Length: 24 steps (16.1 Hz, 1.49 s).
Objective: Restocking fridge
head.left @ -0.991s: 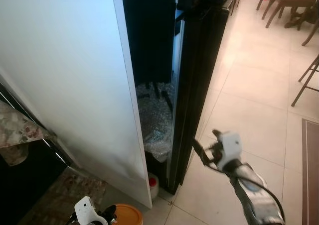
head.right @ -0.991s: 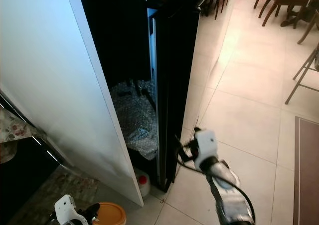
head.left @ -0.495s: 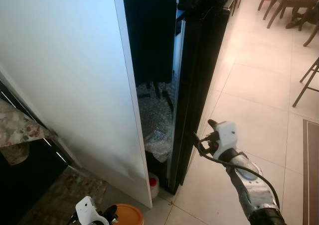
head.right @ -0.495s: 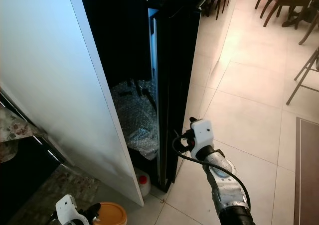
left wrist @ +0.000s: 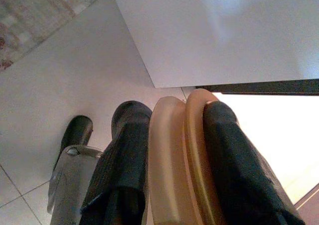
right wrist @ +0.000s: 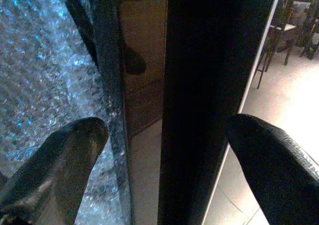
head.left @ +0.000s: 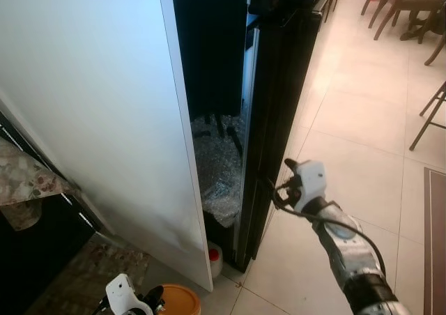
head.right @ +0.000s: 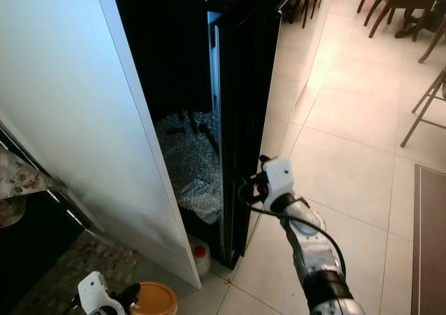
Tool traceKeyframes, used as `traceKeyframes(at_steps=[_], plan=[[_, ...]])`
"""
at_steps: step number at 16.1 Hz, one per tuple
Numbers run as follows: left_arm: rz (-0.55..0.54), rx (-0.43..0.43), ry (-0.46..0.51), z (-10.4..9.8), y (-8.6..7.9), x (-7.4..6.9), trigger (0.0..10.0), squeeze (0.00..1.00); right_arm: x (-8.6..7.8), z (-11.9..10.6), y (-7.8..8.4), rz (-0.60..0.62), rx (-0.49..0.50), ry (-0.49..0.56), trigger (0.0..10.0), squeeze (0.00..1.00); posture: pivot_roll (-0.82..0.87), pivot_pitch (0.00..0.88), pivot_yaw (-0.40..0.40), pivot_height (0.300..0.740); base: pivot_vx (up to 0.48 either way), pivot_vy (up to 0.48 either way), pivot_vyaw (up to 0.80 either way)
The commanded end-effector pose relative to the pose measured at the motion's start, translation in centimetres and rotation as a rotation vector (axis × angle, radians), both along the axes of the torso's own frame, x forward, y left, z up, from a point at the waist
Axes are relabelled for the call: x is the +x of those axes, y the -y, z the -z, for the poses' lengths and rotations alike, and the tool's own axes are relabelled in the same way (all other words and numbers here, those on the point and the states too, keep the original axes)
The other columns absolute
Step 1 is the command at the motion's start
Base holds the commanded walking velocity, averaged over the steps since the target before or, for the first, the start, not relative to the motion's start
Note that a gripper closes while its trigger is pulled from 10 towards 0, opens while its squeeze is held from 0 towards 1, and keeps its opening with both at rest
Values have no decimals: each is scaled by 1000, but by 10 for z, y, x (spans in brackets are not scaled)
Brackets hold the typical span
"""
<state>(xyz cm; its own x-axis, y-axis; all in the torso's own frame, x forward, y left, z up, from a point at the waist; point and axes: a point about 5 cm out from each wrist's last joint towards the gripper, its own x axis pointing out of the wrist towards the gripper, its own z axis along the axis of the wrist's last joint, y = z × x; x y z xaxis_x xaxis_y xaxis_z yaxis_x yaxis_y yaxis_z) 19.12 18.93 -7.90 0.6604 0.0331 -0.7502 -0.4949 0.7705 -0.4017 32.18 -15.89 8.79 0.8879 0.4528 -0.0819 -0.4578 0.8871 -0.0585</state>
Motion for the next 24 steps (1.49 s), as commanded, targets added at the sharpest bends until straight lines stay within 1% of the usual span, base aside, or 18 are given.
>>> traceKeyframes(at_steps=[1, 9, 10, 12, 19, 20, 24], plan=[[24, 10, -17, 1, 2, -2, 10000, 0, 5, -4, 0, -9, -17, 19, 10000, 0, -87, 13, 40, 740, 0, 0, 0], [22, 14, -17, 1, 1, -2, 10000, 0, 15, -10, 2, -8, -25, 36, 10000, 0, -84, 7, 42, 740, 0, 0, 0], [25, 14, -18, 1, 1, -2, 10000, 0, 19, -14, 2, -6, -16, 43, 10000, 0, -85, 7, 44, 740, 0, 0, 0], [27, 17, -18, 1, 2, -1, 10000, 0, 23, -17, 5, 7, -60, 61, 10000, 0, -86, 8, 44, 740, 0, 0, 0], [31, 25, -18, 1, 2, -1, 10000, 0, 26, -17, 19, 95, -95, 75, 10000, 0, -84, 8, 45, 740, 0, 0, 0], [33, 25, -16, 1, 2, -1, 10000, 0, 27, -18, 27, 153, -106, 87, 10000, 0, -84, 8, 45, 740, 0, 0, 0], [36, 29, -17, 1, 2, -1, 10000, 0, 26, -21, 41, 274, -132, 127, 10000, 0, -85, 9, 44, 740, 0, 0, 0]])
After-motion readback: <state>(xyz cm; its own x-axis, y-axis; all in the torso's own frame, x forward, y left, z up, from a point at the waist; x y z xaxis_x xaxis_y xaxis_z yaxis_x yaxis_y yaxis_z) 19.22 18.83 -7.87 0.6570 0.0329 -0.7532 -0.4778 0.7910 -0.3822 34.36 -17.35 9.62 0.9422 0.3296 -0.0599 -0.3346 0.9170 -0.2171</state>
